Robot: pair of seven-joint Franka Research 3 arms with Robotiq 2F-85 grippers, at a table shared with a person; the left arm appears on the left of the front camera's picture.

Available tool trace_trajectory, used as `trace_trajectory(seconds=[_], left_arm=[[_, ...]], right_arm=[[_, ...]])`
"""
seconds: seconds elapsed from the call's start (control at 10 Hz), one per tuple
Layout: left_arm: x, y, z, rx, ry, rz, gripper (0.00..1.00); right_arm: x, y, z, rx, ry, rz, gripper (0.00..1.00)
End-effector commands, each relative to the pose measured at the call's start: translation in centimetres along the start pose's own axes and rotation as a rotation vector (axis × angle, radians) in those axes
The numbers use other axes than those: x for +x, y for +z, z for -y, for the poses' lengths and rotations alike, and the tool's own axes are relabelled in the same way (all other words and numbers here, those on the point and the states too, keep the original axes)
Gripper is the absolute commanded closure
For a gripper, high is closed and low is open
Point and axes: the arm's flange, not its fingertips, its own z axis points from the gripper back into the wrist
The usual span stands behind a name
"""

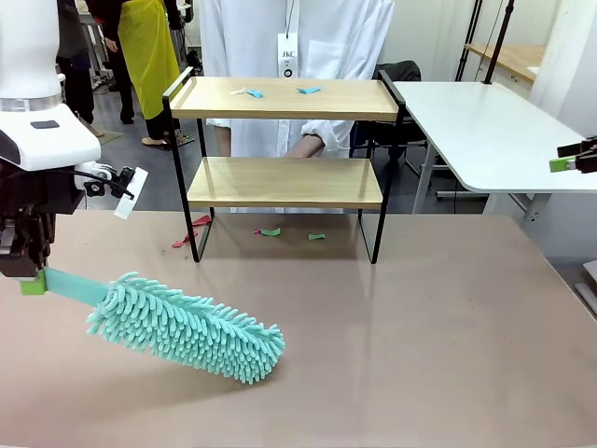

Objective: Clean the shelf.
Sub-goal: Clean the specific section of the Shelf indicated by the human with the Duster.

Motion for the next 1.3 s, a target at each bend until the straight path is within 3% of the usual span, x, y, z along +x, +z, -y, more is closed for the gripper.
trace_trajectory(seconds=[0.0, 1.2], left_arm=[[0.24, 0.12, 0.08, 0.000, -0.005, 0.019, 0.87], [0.24, 0.12, 0.08, 0.000, -0.005, 0.019, 0.87]], right_arm=[[0.21, -0.03, -0.15, 0.001, 0.005, 0.002, 0.00], [0.21, -0.03, -0.15, 0.001, 0.005, 0.002, 0.00]])
